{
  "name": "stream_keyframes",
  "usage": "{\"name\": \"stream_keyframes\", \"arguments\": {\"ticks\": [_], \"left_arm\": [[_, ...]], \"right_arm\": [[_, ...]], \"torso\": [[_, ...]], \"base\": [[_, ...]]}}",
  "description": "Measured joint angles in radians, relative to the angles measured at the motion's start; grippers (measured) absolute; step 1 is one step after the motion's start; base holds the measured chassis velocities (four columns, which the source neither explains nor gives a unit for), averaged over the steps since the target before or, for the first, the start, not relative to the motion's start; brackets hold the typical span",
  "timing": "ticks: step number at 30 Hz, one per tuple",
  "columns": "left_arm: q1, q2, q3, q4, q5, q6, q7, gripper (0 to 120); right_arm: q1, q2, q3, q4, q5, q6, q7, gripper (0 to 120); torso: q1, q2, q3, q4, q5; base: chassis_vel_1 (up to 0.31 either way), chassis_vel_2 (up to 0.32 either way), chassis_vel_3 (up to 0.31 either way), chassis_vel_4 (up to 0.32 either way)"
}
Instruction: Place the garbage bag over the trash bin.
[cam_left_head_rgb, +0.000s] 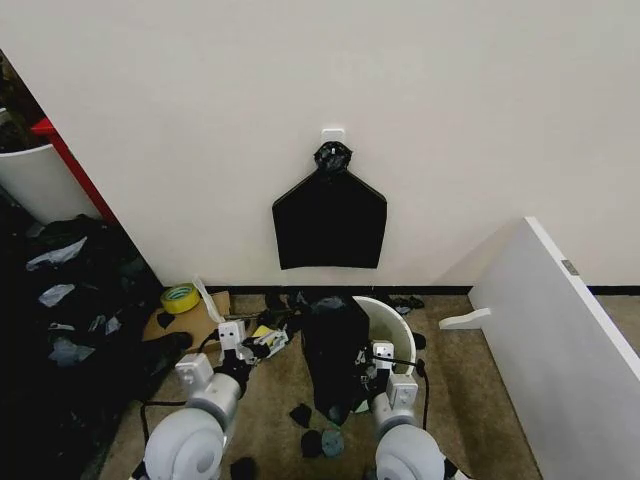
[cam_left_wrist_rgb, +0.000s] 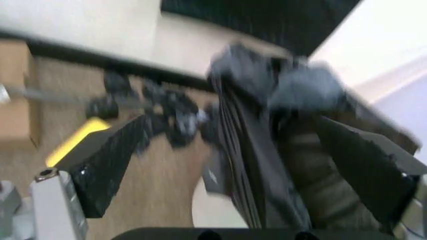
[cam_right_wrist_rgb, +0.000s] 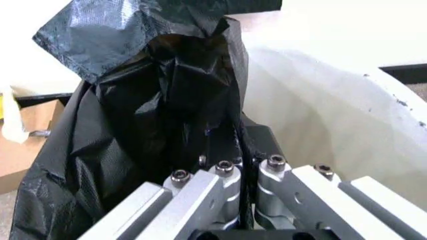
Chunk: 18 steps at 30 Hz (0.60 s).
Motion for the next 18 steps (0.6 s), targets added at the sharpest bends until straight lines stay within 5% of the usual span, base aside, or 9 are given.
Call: {"name": "stream_keyframes", "arguments": {"ticks": [7,18], "left_arm": [[-0.087,-0.044,0.122,0.065,-0.01,0.116,-0.116,100],[-0.202,-0.099,0.208,0.14,0.008,0.17,-0.196,100]], "right_arm": [[-0.008,0.007,0.009,-0.002,-0.02,0.005,-0.003,0],[-0.022,0.012,0.018,-0.005,-0.04,0.007,-0.01,0]], "torso": [[0.0,0.0,0.0,-0.0001,-0.0002],[0.0,0.0,0.0,0.0,0.0]], "base": [[0.0,0.0,0.0,0.0],[0.0,0.0,0.0,0.0]]}}
